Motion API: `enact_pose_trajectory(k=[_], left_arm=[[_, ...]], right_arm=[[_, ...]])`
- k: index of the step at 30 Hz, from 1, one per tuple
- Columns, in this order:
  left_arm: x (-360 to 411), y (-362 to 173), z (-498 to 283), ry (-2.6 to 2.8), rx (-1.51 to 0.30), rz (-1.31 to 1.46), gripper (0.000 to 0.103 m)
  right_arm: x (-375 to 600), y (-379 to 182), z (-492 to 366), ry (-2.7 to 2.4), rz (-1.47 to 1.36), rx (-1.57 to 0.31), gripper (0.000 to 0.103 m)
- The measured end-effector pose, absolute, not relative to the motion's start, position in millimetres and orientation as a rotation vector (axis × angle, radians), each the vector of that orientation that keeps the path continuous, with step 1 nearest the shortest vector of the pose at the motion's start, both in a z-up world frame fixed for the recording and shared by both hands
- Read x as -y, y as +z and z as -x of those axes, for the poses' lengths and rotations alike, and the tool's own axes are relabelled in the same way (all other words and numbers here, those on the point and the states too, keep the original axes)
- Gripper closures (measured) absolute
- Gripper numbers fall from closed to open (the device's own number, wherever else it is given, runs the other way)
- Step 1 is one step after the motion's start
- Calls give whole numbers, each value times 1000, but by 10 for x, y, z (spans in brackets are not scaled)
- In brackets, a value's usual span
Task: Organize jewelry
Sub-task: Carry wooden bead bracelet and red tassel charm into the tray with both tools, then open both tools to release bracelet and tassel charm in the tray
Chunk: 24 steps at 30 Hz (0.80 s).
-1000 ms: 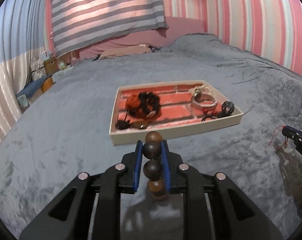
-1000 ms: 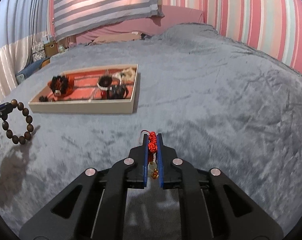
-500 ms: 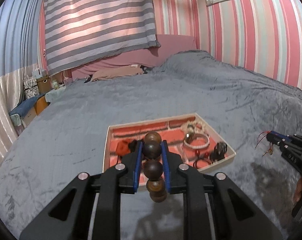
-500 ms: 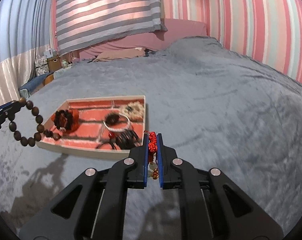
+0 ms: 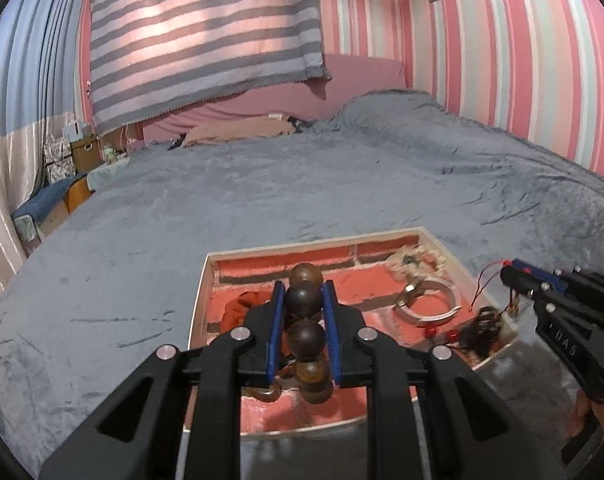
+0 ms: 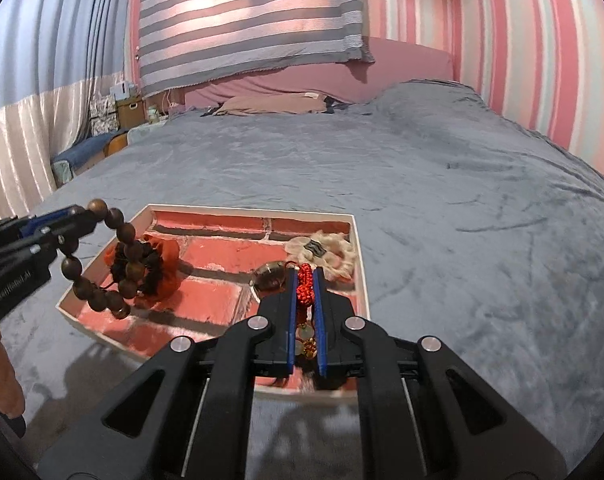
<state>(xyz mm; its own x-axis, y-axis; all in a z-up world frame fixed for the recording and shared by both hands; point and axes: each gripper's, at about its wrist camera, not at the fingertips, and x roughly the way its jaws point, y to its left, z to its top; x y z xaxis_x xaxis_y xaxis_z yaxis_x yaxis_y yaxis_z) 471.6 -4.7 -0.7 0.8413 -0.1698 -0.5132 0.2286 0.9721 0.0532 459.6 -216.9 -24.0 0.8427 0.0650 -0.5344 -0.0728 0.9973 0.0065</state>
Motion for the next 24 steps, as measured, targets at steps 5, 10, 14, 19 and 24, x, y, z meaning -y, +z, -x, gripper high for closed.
enact_pose_trajectory(k=[5, 10, 14, 19, 24], left_arm=[[-111, -197, -4952, -179, -584, -93, 84], [-192, -340, -5069, -146, -624, -81, 84], [-180, -414, -5068, -122, -634, -93, 83], [-226, -475, -5048, -104, -649, -90, 82], [-301, -464, -4962, -102, -648, -64, 52]], right_arm=[[2123, -450, -4885, 75, -12, -609, 94], [2101, -690, -5024, 51, -13, -659, 94], [2161, -775, -5058, 38, -29, -688, 94], [2181, -788, -5023, 52, -21, -705, 89], [2158, -756, -4944, 43, 9, -680, 50]])
